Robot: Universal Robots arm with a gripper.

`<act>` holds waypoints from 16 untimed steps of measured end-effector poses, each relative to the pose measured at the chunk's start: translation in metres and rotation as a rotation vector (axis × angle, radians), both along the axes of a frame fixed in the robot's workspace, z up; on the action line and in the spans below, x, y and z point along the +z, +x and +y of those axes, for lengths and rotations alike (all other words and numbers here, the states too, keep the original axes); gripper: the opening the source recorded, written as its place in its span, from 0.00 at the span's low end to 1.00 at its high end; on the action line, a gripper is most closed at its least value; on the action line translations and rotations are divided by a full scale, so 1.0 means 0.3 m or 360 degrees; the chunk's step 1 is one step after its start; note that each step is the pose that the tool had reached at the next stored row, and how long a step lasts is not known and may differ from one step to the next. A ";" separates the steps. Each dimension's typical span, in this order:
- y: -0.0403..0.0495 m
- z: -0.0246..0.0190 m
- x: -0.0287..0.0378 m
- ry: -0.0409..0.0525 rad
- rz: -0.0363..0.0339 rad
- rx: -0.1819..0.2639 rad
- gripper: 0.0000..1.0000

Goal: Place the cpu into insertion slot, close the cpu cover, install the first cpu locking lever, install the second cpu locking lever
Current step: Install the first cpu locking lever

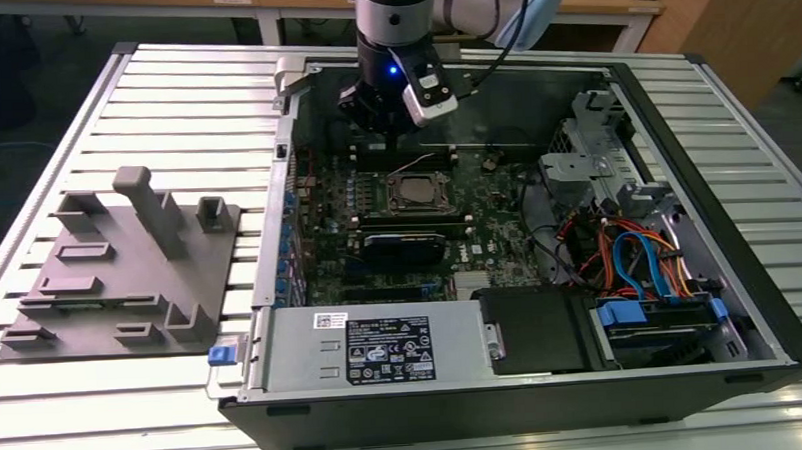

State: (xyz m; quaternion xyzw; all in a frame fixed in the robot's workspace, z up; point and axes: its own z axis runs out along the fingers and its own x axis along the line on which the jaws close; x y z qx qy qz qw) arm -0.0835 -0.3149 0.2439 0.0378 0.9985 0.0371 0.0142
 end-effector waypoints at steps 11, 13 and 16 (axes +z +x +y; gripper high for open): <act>0.006 -0.007 -0.012 0.0056 0.0000 -0.0005 0.10; 0.012 -0.007 -0.015 0.0056 0.0000 -0.0005 0.10; 0.017 -0.007 -0.018 0.0056 0.0000 -0.0006 0.10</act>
